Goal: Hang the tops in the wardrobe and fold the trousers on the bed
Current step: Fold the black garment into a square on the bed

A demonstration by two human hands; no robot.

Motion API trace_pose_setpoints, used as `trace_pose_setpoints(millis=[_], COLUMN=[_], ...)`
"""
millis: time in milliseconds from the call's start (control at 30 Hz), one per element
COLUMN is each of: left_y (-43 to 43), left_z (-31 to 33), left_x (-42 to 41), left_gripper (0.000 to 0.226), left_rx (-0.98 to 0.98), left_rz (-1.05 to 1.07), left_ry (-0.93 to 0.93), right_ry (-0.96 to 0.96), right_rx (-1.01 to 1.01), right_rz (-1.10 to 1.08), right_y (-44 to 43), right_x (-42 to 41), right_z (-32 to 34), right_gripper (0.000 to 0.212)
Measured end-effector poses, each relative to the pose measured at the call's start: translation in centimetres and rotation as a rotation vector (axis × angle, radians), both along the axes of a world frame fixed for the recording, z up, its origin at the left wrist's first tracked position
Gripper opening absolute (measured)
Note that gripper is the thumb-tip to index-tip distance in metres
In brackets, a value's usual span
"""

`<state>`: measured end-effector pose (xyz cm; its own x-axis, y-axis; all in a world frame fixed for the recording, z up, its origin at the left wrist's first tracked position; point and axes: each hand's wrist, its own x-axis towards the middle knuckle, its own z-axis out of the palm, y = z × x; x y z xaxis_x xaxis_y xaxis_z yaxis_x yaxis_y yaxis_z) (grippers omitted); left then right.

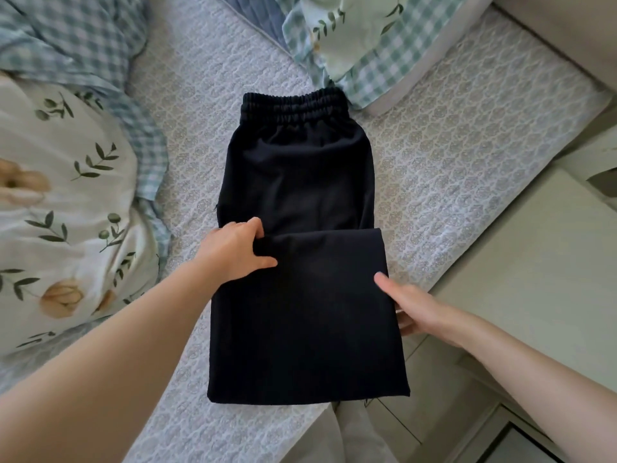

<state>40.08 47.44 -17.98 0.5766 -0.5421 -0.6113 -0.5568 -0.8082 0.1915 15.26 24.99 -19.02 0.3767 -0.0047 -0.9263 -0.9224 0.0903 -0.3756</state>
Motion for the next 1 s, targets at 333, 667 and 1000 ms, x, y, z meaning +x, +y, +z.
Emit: trace_pose_setpoints(millis=[333,667,1000], left_y=[2.3,10.0,8.8], left_z=[0.6,-0.6,-3.2], left_x=[-0.1,-1.2,0.9], left_gripper=[0.049,0.093,0.099], left_rx=[-0.139,-0.158,-0.183], left_rz=[-0.015,-0.905,-0.971], left_ry=[-0.304,-0.377,-0.287], right_ry=[-0.099,-1.153,-1.239], right_rx=[-0.439,-1.297,-1.054], right_rz=[0.405,1.514,1.912], right_y=[0.0,-1.9,-4.8], right_x=[1.9,3.1,7.0], right_z=[1.2,1.9,-2.3], right_gripper=[0.024,0.075,0.082])
